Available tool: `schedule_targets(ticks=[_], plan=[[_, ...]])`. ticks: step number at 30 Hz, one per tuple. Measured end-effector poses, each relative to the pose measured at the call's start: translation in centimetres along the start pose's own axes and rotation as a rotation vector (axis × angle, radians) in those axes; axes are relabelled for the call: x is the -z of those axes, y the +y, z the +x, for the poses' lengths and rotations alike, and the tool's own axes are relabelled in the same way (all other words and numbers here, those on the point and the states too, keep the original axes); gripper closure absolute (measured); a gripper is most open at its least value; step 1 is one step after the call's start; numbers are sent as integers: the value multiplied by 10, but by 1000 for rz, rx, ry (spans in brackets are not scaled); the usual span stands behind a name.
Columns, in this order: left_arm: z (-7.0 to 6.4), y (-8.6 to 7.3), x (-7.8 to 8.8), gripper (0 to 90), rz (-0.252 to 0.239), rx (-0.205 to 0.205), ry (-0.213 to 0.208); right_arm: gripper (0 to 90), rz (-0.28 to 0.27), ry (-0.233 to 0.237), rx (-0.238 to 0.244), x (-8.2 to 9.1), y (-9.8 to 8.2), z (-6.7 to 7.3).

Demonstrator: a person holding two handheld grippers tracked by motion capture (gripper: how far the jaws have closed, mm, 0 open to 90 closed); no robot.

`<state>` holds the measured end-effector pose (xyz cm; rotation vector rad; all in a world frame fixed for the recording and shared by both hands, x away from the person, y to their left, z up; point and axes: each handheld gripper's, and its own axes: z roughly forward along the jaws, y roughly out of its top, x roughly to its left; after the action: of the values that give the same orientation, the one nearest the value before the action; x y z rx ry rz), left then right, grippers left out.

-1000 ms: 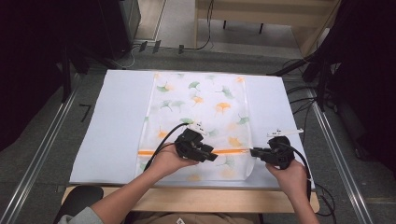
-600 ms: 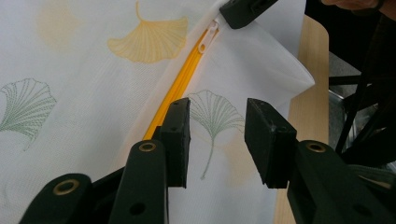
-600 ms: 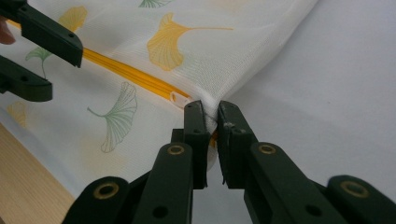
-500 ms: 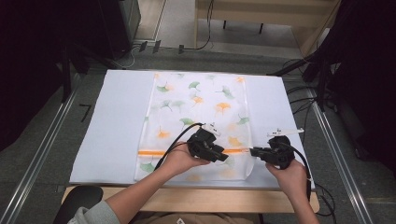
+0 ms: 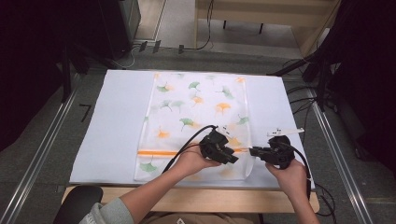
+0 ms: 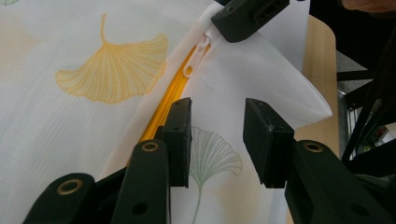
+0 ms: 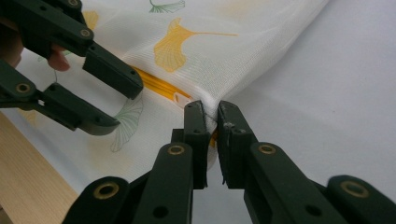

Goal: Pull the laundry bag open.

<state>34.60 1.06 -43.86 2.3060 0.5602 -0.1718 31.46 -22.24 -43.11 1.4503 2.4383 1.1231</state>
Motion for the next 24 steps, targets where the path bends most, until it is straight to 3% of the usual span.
schedule_targets(ticks=[13,18,24], plan=[[8,3,-17,624,19,17,16,852,7,23,24,0,0,2],[9,4,-19,625,10,29,6,853,7,35,47,0,0,5],[6,5,-23,645,1,14,-7,853,12,41,60,-1,1,8]])
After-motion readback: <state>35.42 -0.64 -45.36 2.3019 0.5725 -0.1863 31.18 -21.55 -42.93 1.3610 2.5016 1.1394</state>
